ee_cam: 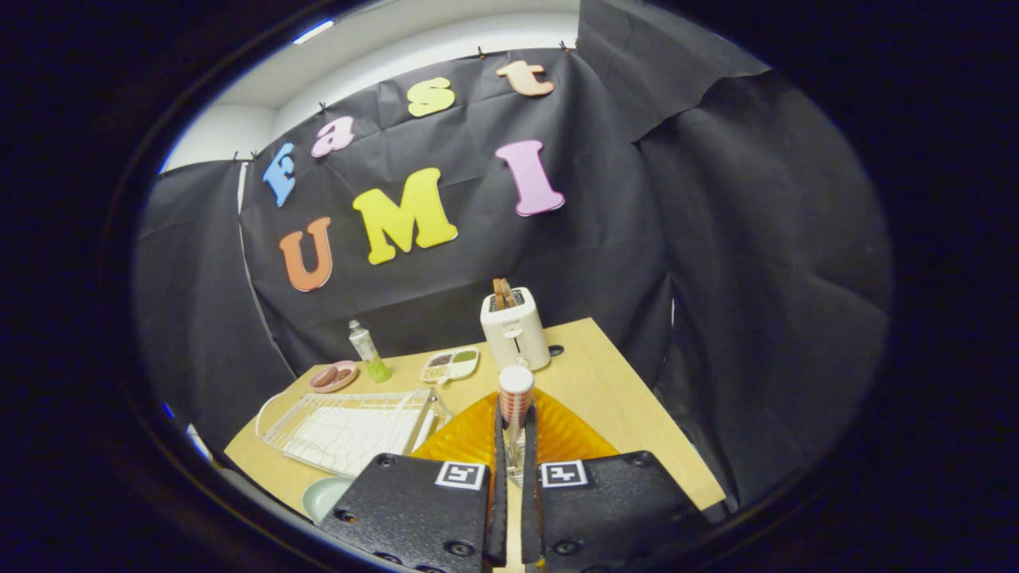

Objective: Take the plate from the dish rack, then take the spoon from the basket and place it into the plate.

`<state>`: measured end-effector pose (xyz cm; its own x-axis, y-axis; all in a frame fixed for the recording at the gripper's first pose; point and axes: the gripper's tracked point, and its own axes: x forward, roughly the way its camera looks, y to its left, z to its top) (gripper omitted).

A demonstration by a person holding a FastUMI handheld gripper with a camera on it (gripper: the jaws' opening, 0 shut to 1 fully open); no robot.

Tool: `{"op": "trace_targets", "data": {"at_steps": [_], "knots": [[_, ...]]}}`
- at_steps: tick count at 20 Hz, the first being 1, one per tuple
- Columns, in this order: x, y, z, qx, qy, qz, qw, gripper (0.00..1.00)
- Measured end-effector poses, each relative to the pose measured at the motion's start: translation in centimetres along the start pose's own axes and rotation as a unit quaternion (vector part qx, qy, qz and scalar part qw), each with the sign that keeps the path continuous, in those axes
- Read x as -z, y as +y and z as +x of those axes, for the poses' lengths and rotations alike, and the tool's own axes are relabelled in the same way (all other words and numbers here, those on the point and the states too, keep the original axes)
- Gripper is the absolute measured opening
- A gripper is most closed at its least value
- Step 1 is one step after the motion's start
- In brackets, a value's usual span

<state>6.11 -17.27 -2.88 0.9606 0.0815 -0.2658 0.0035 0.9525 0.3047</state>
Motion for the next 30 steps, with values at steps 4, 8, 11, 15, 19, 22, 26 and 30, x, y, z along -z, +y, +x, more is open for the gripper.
{"op": "trace_targets", "data": {"at_steps": [4, 8, 11, 15, 19, 22, 26, 30], "knots": [[0.3, 3.5, -3.1, -0.014, -0.002, -0.008, 1.000, 0.12], [1.7, 8.5, -5.5, -0.047, 0.011, -0.011, 0.999, 0.12], [3.5, 12.4, -6.6, -0.070, 0.020, -0.015, 0.997, 0.12], [6.8, 17.6, -8.1, -0.101, 0.038, -0.028, 0.994, 0.12], [10.0, 21.3, -8.0, -0.112, 0.044, -0.046, 0.992, 0.12], [12.8, 23.2, -7.3, -0.110, 0.049, -0.061, 0.991, 0.12], [16.1, 25.1, -6.1, -0.117, 0.077, -0.064, 0.988, 0.12], [17.7, 26.3, -5.3, -0.126, 0.090, -0.060, 0.986, 0.12]]}}
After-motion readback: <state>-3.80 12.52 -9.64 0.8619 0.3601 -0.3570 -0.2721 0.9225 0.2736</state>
